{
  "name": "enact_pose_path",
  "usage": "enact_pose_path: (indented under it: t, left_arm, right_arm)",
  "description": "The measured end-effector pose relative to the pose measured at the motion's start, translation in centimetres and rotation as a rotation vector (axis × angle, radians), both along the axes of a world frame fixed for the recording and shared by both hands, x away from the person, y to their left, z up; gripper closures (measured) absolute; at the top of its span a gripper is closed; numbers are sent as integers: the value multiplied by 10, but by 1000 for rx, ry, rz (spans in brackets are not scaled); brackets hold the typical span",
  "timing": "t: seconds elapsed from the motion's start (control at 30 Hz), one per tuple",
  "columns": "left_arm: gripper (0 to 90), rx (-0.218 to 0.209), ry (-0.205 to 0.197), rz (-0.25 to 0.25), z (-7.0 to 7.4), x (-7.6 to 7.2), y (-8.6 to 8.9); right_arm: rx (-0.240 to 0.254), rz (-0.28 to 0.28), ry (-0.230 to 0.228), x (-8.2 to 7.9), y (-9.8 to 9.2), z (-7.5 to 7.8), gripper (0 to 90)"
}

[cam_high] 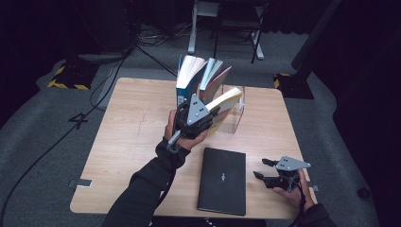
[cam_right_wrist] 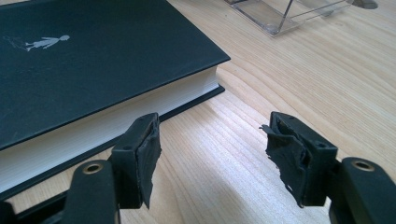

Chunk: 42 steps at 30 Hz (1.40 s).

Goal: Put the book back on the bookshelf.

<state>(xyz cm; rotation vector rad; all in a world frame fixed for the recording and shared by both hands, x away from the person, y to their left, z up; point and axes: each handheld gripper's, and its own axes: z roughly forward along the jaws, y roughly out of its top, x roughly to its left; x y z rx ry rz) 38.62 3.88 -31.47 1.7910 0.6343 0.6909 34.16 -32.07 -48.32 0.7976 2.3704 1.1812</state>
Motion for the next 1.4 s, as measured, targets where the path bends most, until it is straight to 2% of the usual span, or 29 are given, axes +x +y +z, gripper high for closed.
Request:
enact_pose_path:
  t: [0.37,0.5,0.6,0.93,1.03,1.4]
  left_arm:
    - [752,-6,16,115,-9,20,-2]
    - [751,-42,37,159,-12,28,-7]
    - [751,-64,35,194,-16,34,-12]
    - [751,-53,29,222,-18,56,-32]
    - [751,-28,9,224,-18,61,-38]
    - [750,-43,26,243,-22,80,-44]
  right_arm:
    - [-10,15,-4,0,2,0,365]
    - [-16,20,-3,-1,3,-1,365]
    - [-16,20,-3,-1,3,-1,367]
    - [-18,29,1,-1,4,-1,367]
    - [-15,32,4,-1,4,-1,367]
    - [-19,49,15,-1,4,-1,365]
